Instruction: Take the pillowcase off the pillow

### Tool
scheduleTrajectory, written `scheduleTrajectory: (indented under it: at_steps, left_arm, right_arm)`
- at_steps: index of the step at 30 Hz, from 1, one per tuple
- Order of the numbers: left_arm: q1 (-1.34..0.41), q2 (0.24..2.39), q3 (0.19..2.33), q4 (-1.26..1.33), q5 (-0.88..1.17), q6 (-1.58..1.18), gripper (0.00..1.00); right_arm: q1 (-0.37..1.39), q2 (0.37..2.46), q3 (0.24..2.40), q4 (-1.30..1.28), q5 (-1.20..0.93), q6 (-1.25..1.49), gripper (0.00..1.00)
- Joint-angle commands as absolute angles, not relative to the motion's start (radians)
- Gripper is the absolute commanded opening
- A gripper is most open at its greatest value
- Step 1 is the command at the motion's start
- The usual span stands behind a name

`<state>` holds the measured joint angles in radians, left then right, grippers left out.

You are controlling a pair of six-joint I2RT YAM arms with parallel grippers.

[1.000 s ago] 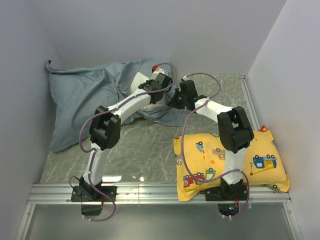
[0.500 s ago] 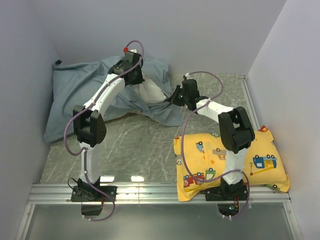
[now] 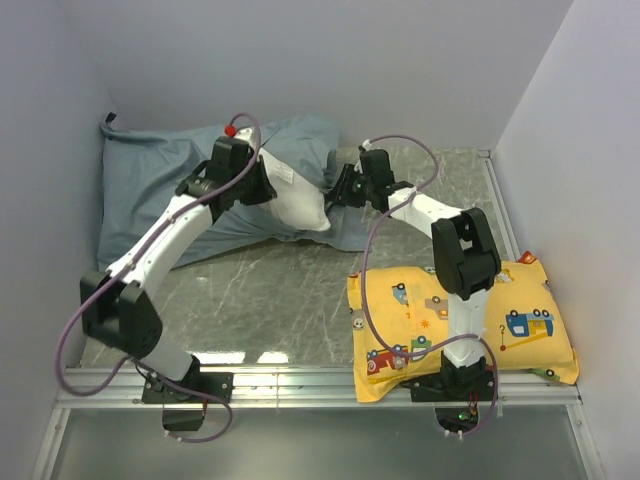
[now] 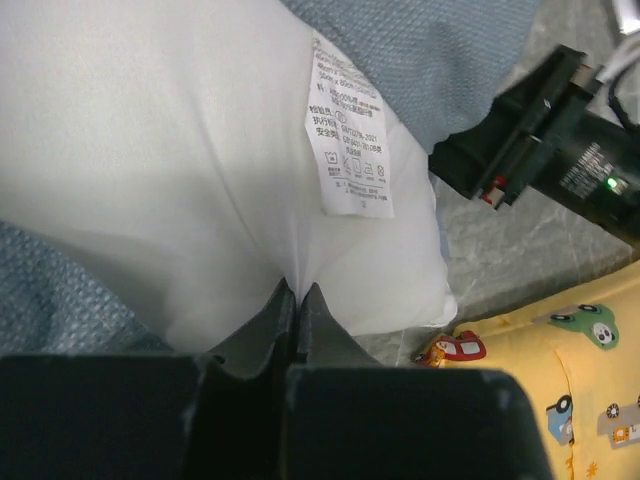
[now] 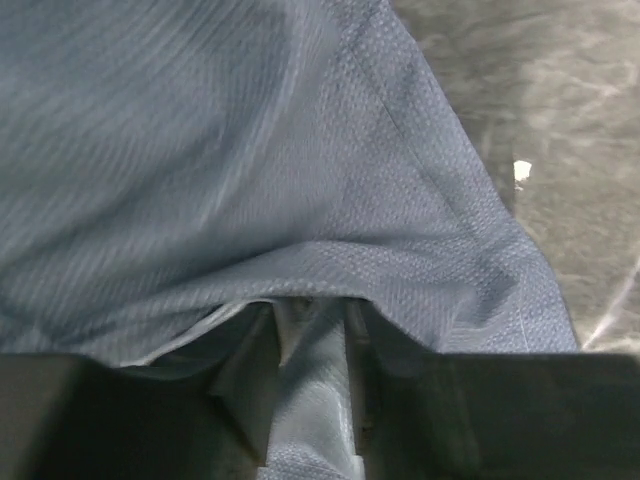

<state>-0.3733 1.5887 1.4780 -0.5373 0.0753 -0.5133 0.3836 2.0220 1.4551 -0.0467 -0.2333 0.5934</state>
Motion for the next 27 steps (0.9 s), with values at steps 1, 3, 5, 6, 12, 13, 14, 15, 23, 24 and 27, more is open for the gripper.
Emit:
scheduleTrajectory:
  at_steps: [1, 3, 5, 6, 12, 13, 14, 15, 23, 24, 27]
  left_arm:
    - [-0.402, 1.436, 1.349, -0.437, 0.112, -0.511, 0.00]
    - [-0.403, 1.388, 1.293, -0.399, 0.104, -0.520, 0.00]
    - [-0.403, 1.368, 1.252, -0.374, 0.104, -0.528, 0.00]
    - [-0.403, 1.365, 1.243, -0.367, 0.110, -0.531, 0.00]
    - [-0.403, 1.364, 1.213, -0.307, 0.130, -0.561, 0.01]
    - [-0.403, 1.365, 1.212, -0.304, 0.139, -0.563, 0.00]
    - [-0.403, 1.371, 1.213, -0.299, 0.143, -0.564, 0.01]
    - [-0.405, 1.371, 1.213, -0.298, 0.144, -0.566, 0.00]
    - [-0.407, 1.348, 1.235, -0.328, 0.153, -0.551, 0.01]
    - [-0.407, 1.344, 1.236, -0.331, 0.150, -0.548, 0.00]
    - [-0.407, 1.327, 1.233, -0.342, 0.149, -0.541, 0.00]
  right_arm:
    - [0.341, 1.990, 1.491, -0.043, -0.201, 0.531, 0.41]
    - [0.339, 1.912, 1.439, -0.003, -0.212, 0.523, 0.50]
    - [0.339, 1.815, 1.370, 0.027, -0.239, 0.517, 0.55]
    - [0.341, 1.780, 1.344, 0.040, -0.238, 0.506, 0.57]
    - [0.367, 1.531, 1.146, 0.107, -0.219, 0.471, 0.64]
    - [0.374, 1.511, 1.132, 0.121, -0.219, 0.462, 0.66]
    - [0.394, 1.488, 1.123, 0.121, -0.215, 0.454, 0.67]
    - [0.405, 1.483, 1.121, 0.123, -0.209, 0.434, 0.68]
    - [0.497, 1.633, 1.268, 0.008, -0.152, 0.402, 0.73]
    - [0.502, 1.649, 1.282, -0.033, -0.134, 0.402, 0.73]
    - [0.502, 1.684, 1.318, -0.046, -0.100, 0.391, 0.72]
